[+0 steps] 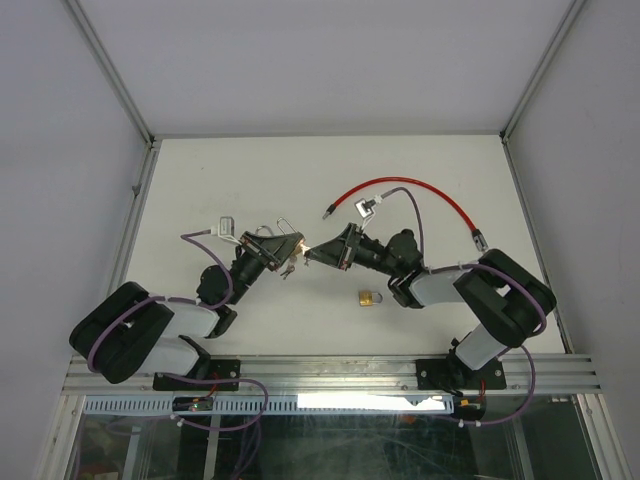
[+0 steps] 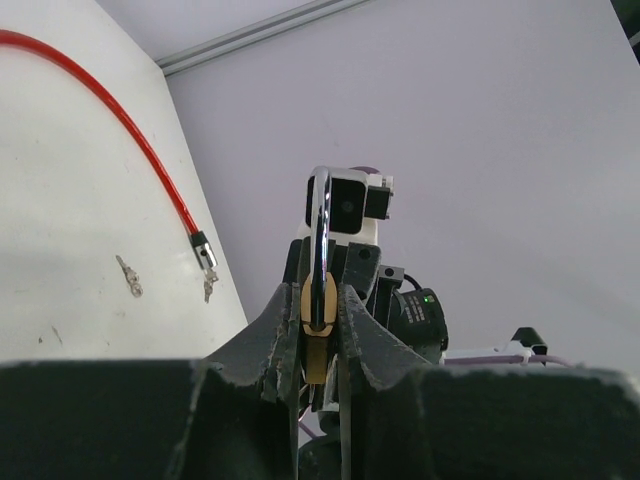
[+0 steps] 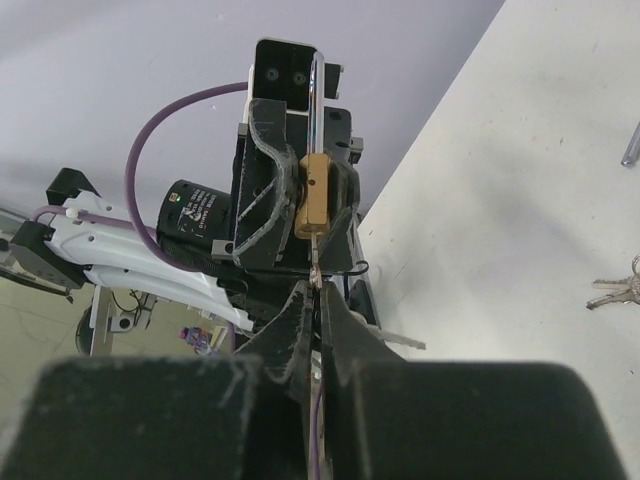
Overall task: Unlock with the key
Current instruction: Unlock the lock.
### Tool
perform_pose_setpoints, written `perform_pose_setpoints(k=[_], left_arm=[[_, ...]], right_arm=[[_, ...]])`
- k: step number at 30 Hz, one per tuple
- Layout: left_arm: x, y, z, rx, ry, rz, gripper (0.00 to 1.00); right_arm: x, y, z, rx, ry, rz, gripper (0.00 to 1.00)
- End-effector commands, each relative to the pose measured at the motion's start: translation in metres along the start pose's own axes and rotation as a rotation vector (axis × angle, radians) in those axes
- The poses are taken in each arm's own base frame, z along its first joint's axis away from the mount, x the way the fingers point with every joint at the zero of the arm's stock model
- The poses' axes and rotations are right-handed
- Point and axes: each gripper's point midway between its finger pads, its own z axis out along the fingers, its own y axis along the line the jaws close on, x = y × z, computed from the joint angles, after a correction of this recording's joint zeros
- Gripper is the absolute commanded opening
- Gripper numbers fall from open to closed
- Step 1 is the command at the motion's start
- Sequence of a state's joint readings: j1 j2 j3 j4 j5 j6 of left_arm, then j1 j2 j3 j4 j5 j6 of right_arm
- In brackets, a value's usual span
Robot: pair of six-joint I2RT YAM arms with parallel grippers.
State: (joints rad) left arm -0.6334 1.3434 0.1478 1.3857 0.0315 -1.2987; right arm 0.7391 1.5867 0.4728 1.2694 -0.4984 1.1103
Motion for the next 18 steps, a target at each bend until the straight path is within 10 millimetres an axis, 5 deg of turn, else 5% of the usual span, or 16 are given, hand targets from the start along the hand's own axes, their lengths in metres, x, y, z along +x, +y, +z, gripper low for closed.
perform_pose_setpoints(k=[1,11,18], left_arm=[[0.023,-0.027,-0.011,0.122,0.110,-0.013,0.00],[0.020,0.017,-0.003,-0.115,0.074,0.076,0.00],[0.035,0.006,-0.002,-0.071,0.099,0.127,0.00]], right_arm=[[-0.032,0.052,0.013,-0.152,-0.060,-0.116,0.00],[-0.030,0.036,0.022,0.091,0.046,-0.472,0.00],[-0.031,0.043,0.025,0.069,0.029,-0.515,0.00]])
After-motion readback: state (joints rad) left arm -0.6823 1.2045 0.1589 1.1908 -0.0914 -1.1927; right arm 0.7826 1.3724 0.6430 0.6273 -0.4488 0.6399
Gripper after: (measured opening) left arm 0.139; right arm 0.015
